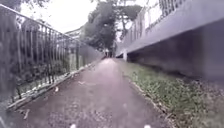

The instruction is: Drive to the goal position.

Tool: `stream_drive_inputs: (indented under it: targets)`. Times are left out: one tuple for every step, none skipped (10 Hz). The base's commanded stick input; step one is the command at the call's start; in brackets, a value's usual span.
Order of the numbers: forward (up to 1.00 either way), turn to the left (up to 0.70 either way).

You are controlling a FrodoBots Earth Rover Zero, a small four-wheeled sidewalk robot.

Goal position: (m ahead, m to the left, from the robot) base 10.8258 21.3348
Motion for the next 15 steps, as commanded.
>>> stream_drive_inputs:
  targets:
    - [0.70, 0.00]
    - [0.70, 0.00]
    - [0.70, 0.00]
    - [0.70, 0.00]
    - [0.70, 0.00]
    - [0.70, 0.00]
    - [0.70, 0.00]
    - [0.70, 0.00]
    - [0.70, 0.00]
    - [0.70, 0.00]
    - [0.70, 0.00]
    - [0.70, 0.00]
    - [0.70, 0.14]
    - [0.70, 0.33]
    - [0.70, 0.33]
